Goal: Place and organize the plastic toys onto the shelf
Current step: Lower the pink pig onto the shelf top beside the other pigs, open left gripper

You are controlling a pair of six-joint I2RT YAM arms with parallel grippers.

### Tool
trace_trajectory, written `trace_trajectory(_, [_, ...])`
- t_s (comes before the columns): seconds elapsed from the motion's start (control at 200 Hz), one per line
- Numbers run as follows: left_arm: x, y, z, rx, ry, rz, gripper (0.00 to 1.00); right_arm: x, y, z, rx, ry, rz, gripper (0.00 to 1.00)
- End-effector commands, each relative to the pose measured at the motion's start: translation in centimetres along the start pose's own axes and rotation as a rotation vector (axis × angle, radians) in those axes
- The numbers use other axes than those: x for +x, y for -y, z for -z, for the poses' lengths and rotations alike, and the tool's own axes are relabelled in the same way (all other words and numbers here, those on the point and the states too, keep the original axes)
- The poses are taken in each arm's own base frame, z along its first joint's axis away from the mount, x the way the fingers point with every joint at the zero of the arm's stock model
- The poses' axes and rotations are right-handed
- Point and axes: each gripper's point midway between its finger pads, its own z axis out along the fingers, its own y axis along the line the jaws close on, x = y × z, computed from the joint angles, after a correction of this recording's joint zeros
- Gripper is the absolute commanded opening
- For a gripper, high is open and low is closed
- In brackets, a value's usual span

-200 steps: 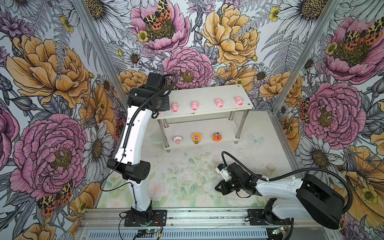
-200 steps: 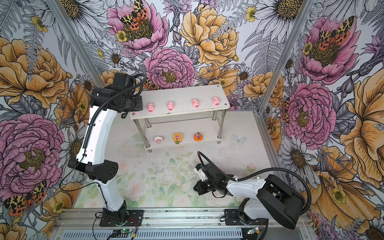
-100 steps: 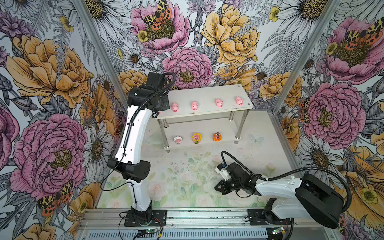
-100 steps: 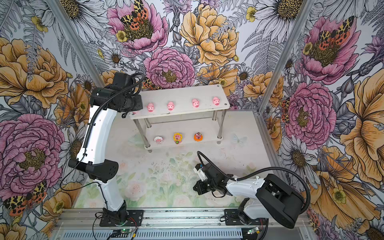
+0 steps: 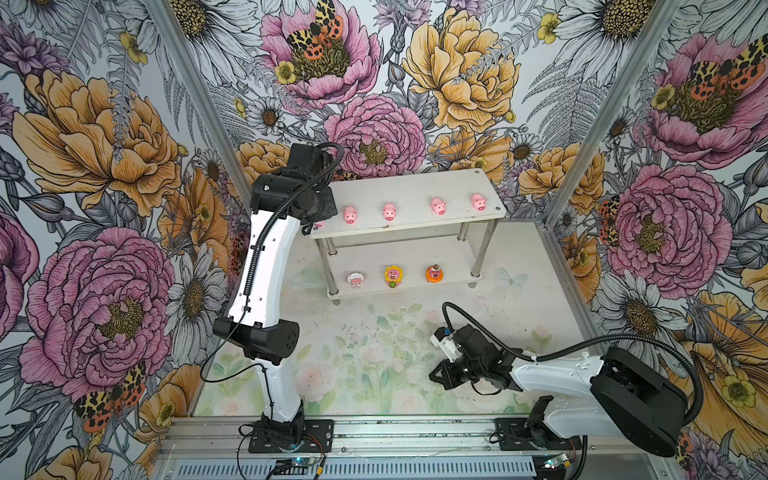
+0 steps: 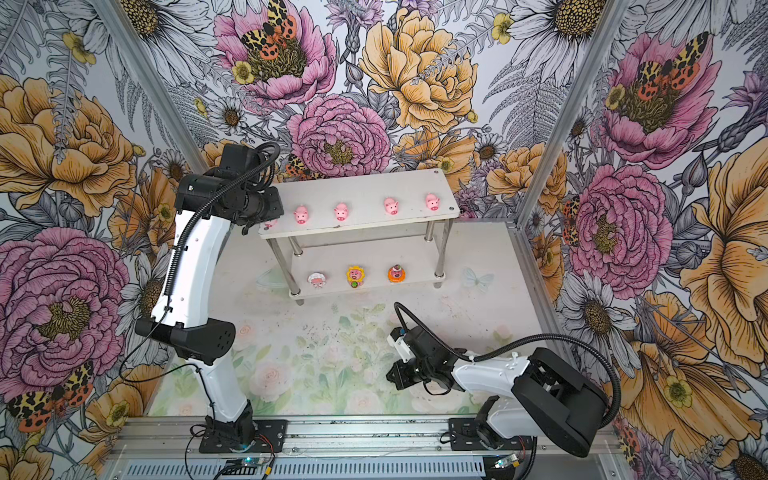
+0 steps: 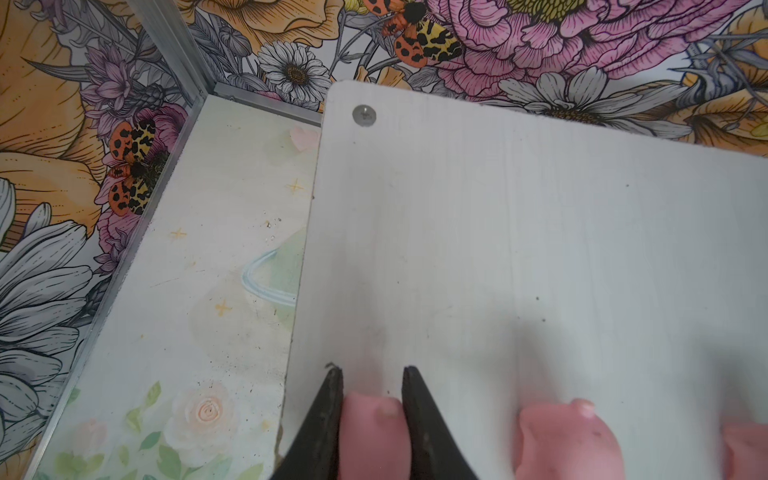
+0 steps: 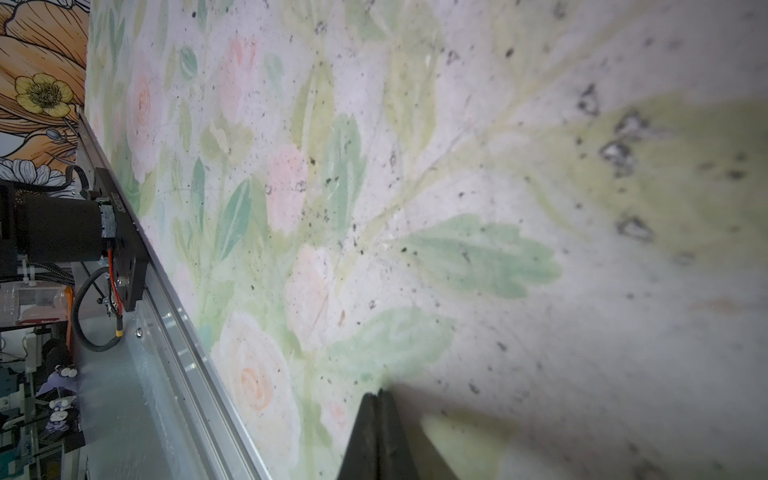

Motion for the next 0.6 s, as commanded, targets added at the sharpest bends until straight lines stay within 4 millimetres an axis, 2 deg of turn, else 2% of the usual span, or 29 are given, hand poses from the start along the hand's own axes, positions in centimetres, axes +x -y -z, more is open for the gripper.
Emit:
trace_trajectory(0.0, [-0.4,0.4,0.4,0.039,0.006,0.039,0.26,-0.3,0.2,-0.1,0.011,-0.003,-0.008,0.02])
trace_trajectory(0.195, [-0.8,0.4,1.3,0.051,0.027,0.046,0.26,-0.3,0.2,-0.3,0.008,-0.008,-0.011,0.02])
trace_trajectory(0.595, [0.7,-0.6,0.1,-0.010,-0.022,0.023,0.27,-0.2,0.4,-0.7,0.008,-0.022,-0.020,0.02])
